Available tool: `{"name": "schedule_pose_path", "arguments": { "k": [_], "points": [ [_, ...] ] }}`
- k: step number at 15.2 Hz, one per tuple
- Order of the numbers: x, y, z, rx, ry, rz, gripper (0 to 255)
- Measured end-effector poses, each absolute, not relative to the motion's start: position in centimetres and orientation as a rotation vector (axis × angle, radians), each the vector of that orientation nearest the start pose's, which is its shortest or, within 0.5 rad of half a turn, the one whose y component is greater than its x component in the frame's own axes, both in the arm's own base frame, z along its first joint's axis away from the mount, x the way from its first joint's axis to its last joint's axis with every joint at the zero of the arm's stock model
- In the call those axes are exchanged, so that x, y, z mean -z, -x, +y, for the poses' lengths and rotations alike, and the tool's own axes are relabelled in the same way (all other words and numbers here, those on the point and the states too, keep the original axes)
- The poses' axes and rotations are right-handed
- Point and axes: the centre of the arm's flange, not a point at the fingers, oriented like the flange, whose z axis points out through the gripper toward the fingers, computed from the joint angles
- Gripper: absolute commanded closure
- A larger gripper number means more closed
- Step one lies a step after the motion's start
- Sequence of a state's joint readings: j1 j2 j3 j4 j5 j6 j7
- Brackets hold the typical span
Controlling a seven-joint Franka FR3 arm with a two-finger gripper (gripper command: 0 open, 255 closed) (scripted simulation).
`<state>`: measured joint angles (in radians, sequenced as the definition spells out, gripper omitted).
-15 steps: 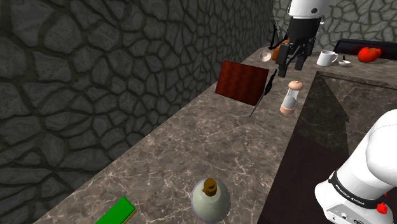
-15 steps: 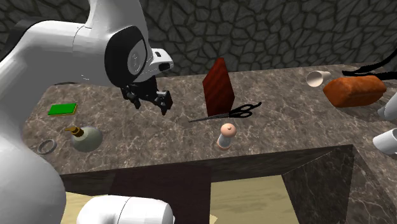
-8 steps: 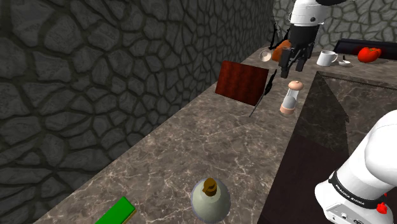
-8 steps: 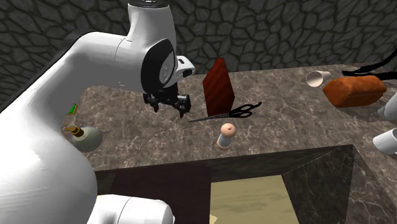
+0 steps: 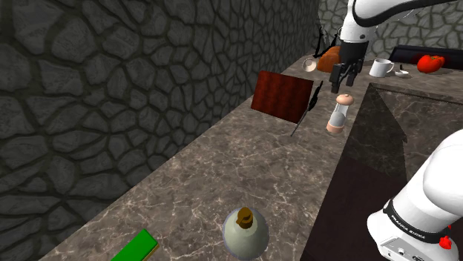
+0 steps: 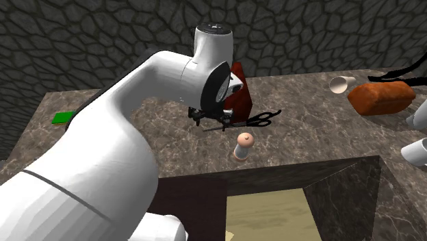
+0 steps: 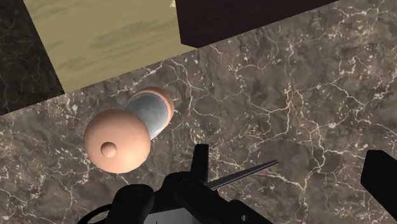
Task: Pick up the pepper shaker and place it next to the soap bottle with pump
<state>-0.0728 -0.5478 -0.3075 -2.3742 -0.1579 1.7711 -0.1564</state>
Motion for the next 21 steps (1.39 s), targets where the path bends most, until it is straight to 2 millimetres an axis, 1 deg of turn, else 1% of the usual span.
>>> {"name": "schedule_pose_path", "arguments": {
  "k": [2,4,5,7,8,9,11,14,18,19,21],
  "points": [
    [-49.7,-35.6,-19.0,-0.112,3.112,0.209,0],
    [-48.7,-36.1,-21.7,-0.117,3.115,0.205,0],
    [-48.0,-36.5,-22.4,-0.121,3.116,0.201,0],
    [-46.6,-37.1,-24.6,-0.126,3.119,0.194,0],
    [-46.2,-37.3,-25.6,-0.127,3.119,0.191,0],
    [-45.6,-37.0,-27.0,-0.13,3.12,0.19,0],
    [-44.0,-37.6,-29.5,-0.135,3.123,0.184,0],
    [-42.9,-37.9,-30.6,-0.138,3.125,0.179,0],
    [-41.0,-37.9,-30.8,-0.138,3.126,0.178,0],
    [-40.2,-37.8,-30.9,-0.139,3.126,0.178,0],
    [-39.6,-37.7,-30.8,-0.138,3.126,0.178,0]
  ]
}}
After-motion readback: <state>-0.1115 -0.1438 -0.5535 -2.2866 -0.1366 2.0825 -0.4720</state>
